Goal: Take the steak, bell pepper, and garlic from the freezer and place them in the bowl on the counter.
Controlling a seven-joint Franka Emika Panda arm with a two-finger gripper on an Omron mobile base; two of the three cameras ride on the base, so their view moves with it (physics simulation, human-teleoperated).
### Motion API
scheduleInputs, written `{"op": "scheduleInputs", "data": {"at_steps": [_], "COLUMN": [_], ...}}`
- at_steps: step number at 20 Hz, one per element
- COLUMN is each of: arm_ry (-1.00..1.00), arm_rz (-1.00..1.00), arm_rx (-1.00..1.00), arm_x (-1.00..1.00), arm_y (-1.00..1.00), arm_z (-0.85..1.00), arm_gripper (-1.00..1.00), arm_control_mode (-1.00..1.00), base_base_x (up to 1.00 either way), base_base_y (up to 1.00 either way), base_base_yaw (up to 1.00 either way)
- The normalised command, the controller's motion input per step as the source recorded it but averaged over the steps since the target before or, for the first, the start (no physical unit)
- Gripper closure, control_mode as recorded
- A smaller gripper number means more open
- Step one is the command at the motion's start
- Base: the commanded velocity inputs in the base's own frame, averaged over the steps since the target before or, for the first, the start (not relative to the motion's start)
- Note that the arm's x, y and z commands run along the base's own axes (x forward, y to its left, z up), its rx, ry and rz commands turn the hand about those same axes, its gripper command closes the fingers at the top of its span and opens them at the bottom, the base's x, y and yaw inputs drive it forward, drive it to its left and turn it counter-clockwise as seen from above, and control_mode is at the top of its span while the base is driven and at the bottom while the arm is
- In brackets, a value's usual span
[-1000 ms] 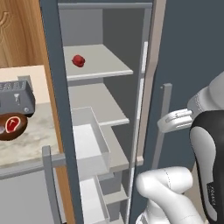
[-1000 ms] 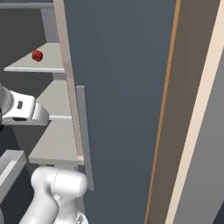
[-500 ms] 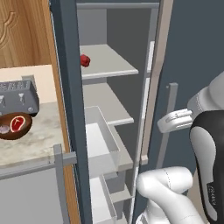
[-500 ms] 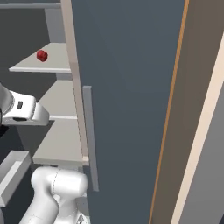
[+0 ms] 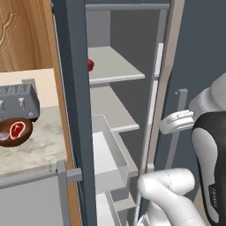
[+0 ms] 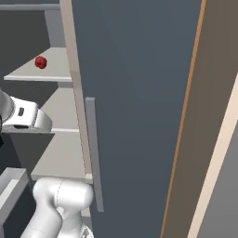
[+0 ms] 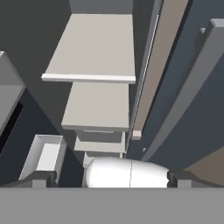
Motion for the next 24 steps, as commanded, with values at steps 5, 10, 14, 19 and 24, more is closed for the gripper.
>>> {"op": "scheduleInputs", "data": {"at_steps": [5,10,14,19,24], "arm_ry": [0.0,0.0,0.0,0.0,0.0], "arm_rz": [0.0,0.0,0.0,0.0,0.0], "arm_rx": [0.0,0.0,0.0,0.0,0.0], "arm_x": [0.0,0.0,0.0,0.0,0.0], "arm_y": [0.0,0.0,0.0,0.0,0.0], "arm_z": [0.0,0.0,0.0,0.0,0.0], "arm_gripper": [-1.0,-1.0,-1.0,-1.0,-1.0], "arm_control_mode": [1.0,1.0,1.0,1.0,1.0], "base_base_x": [0.27,0.28,0.31,0.27,0.31], "base_base_y": [0.3,0.3,0.31,0.35,0.22], "base_base_yaw": [0.0,0.0,0.0,0.0,0.0]}}
